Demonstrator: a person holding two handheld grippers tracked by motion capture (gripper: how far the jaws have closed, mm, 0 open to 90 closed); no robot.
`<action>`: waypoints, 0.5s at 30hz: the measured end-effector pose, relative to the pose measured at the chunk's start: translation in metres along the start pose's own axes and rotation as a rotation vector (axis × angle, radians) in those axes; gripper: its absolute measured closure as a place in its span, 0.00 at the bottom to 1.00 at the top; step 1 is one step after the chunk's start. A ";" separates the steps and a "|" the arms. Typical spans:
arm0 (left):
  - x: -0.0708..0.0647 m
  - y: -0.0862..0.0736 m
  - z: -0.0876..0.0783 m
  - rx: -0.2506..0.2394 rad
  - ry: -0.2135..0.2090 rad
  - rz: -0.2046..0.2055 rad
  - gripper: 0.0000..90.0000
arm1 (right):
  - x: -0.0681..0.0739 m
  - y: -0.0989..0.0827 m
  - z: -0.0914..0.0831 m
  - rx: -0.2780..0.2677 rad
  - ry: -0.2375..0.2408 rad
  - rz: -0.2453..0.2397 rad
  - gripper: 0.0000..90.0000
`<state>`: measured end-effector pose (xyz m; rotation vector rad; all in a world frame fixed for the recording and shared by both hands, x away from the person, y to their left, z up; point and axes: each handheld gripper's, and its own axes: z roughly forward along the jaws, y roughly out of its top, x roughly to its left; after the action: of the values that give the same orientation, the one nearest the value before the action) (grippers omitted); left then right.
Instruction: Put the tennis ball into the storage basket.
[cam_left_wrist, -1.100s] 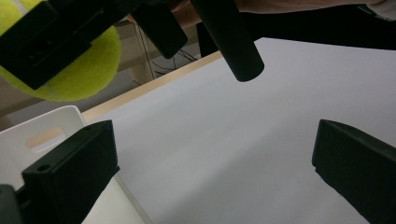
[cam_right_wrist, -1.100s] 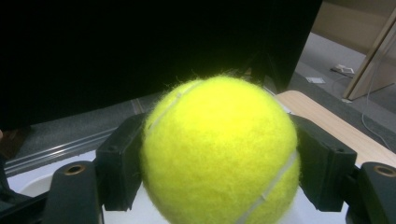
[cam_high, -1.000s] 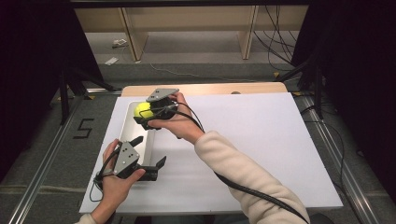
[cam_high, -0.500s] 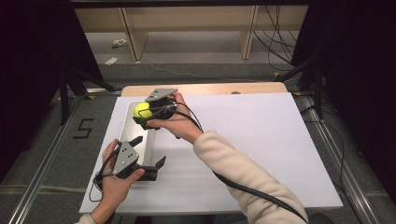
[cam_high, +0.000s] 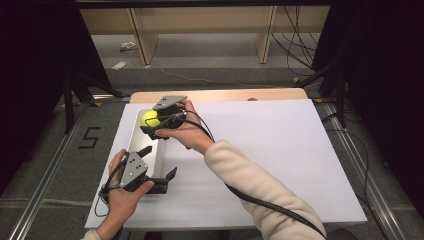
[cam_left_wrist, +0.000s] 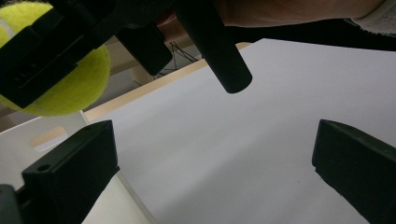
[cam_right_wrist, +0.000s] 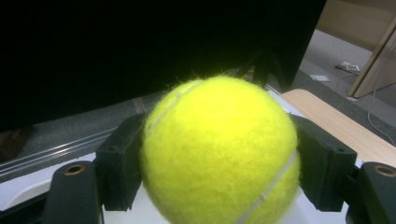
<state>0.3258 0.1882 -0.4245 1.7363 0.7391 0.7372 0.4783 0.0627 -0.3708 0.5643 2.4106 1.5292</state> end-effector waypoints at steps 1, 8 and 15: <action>0.000 0.000 0.000 -0.001 0.000 -0.001 0.00 | 0.000 0.000 0.000 0.002 0.001 0.000 0.30; 0.000 0.000 -0.002 0.001 0.006 -0.012 0.00 | 0.001 -0.001 0.005 0.007 0.003 -0.001 0.30; 0.000 0.000 -0.002 0.001 0.008 -0.012 0.00 | 0.002 -0.002 0.010 0.020 0.013 -0.003 0.30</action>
<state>0.3244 0.1890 -0.4237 1.7290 0.7551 0.7360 0.4801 0.0706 -0.3768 0.5564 2.4372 1.5139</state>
